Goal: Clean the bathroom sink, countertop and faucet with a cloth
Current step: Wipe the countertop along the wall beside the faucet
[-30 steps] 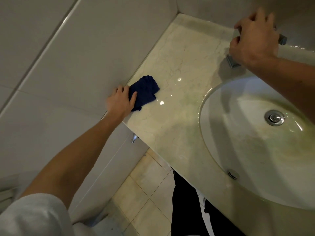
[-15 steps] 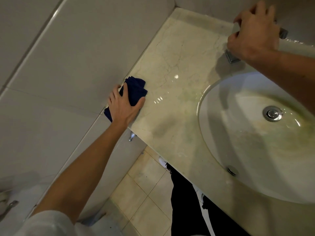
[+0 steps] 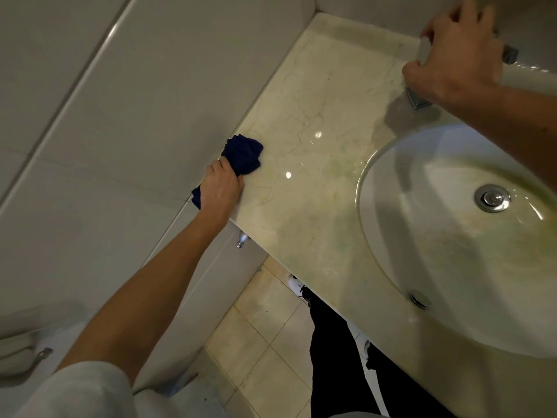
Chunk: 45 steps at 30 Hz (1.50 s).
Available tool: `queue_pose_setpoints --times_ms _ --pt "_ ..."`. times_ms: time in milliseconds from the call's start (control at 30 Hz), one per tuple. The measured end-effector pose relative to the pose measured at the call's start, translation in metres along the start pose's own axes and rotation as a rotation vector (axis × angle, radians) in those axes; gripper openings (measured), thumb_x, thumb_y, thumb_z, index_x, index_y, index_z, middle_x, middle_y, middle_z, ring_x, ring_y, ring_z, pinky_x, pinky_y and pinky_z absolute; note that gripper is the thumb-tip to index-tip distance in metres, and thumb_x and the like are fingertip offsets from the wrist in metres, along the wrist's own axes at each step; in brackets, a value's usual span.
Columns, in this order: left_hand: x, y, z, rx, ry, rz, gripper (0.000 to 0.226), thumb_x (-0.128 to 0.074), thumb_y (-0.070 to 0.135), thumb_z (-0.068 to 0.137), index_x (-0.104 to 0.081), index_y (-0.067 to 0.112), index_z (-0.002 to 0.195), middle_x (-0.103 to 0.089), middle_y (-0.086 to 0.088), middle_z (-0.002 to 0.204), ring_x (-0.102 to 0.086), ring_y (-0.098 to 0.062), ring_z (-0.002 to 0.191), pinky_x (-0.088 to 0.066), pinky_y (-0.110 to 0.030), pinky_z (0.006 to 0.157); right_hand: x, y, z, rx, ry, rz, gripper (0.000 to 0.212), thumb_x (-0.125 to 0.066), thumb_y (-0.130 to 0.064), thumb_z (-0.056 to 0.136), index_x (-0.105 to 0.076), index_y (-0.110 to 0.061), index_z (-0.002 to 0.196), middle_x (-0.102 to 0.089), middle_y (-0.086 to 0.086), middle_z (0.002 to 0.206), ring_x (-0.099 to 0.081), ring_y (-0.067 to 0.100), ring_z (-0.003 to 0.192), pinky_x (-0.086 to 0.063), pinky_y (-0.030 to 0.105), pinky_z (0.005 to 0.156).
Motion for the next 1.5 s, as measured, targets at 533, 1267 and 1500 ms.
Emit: queue_pose_setpoints --times_ms 533,1267,1500 --pt "0.001 -0.033 0.017 0.281 -0.073 -0.451 0.052 -0.067 0.048 0.093 -0.048 0.005 0.116 -0.059 -0.016 0.112 -0.059 -0.032 0.097 -0.051 -0.044 0.073 0.008 -0.003 0.002 -0.042 -0.018 0.009 0.049 -0.064 -0.030 0.083 -0.060 -0.010 0.128 -0.046 0.017 0.134 -0.042 0.042 0.124 -0.045 0.047 0.092" --pt "0.054 0.124 -0.089 0.286 -0.095 -0.780 0.030 -0.060 0.030 0.090 -0.053 0.010 0.111 -0.061 -0.003 0.099 -0.059 -0.024 0.077 -0.045 -0.036 0.065 0.010 -0.005 -0.004 -0.032 -0.036 0.042 0.055 -0.060 -0.036 0.082 -0.058 -0.007 0.128 -0.046 0.019 0.136 -0.041 0.044 0.127 -0.043 0.055 0.097" --pt "0.094 0.255 -0.119 0.362 -0.223 -1.129 0.030 -0.064 0.034 0.090 -0.054 0.016 0.112 -0.067 -0.003 0.100 -0.065 -0.024 0.085 -0.055 -0.037 0.075 0.013 -0.005 -0.005 -0.055 -0.067 0.054 0.052 -0.060 -0.038 0.082 -0.061 -0.012 0.127 -0.046 0.017 0.135 -0.041 0.043 0.127 -0.044 0.054 0.098"
Point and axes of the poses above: each hand's wrist, its own z-axis towards the middle knuckle, its own x-axis out of the back of the hand, y = z × x, the point moved 5 cm from there along z, towards the middle knuckle
